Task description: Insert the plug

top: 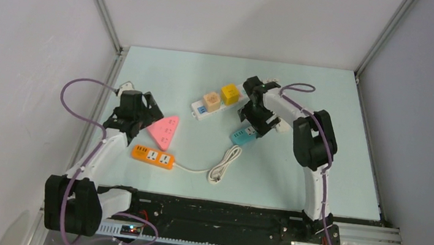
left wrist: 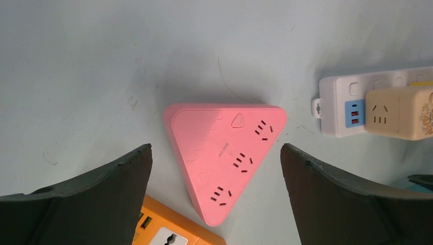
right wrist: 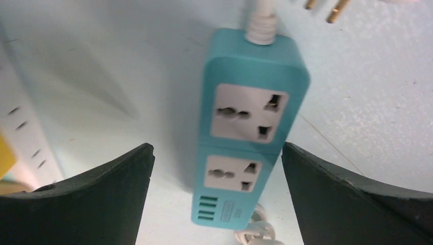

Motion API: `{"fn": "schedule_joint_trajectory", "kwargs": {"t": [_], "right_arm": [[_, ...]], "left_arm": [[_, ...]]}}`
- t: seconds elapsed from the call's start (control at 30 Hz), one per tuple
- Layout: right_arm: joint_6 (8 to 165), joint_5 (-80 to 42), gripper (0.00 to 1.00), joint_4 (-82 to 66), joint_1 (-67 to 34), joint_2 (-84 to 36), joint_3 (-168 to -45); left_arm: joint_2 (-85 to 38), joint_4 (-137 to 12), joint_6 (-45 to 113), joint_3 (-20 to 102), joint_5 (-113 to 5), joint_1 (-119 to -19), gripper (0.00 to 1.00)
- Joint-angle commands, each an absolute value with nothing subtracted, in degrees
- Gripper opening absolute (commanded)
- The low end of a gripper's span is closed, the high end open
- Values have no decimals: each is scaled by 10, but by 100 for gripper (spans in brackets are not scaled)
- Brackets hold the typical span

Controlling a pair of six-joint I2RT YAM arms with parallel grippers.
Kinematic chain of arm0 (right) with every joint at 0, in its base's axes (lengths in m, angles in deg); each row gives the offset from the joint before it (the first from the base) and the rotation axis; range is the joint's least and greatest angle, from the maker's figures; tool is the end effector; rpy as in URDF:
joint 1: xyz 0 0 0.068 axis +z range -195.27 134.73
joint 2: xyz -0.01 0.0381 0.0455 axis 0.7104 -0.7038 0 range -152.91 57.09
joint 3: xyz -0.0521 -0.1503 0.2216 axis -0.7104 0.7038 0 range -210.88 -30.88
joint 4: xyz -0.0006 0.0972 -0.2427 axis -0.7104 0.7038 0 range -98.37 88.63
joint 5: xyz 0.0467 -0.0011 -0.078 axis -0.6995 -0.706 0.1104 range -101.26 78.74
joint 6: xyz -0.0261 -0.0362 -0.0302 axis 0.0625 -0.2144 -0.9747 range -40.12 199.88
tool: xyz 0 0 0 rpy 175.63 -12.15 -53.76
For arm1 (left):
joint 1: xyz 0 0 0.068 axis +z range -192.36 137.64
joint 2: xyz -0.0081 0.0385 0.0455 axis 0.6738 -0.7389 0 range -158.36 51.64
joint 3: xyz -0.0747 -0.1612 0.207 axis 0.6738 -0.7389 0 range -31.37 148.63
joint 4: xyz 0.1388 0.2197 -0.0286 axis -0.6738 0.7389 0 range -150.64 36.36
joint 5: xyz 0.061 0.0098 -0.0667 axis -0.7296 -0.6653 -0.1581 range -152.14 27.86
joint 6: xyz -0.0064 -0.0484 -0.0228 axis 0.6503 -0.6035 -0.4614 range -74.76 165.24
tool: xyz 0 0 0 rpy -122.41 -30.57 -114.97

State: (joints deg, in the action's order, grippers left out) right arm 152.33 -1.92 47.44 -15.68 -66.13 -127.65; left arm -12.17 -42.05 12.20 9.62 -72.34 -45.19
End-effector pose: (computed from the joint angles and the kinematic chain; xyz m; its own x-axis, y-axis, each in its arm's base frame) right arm 0.3728 0.2051 0.1709 -0.7062 0.6809 -0.1940 0.6804 0.7285 0.0797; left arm 0.2344 -0.0052 0.2386 -0.5078 -0.5122 -0.6926 -0.4307 0.8473 -0.3108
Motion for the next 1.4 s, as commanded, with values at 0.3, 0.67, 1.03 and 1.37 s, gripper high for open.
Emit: {"fn": "schedule_joint_trajectory", "kwargs": {"t": [0.3,0.67,1.03,1.37], "right_arm": [[1393,36,99,425,-144,-504,-1267],[1331,-88,92,310,-176,-387,-1156],[1325,-106,88,320,-189,-376,-1152],[1327,-120,86,315,-192,-374,-1152]], "left_arm": [[-177,-432,100,126,-639,-380,100],[-171,-630,9,-12,-475,-336,99],[-212,-653,-7,-43,-507,-327,96],[-286,-706,-32,-21,-476,-322,89]]}}
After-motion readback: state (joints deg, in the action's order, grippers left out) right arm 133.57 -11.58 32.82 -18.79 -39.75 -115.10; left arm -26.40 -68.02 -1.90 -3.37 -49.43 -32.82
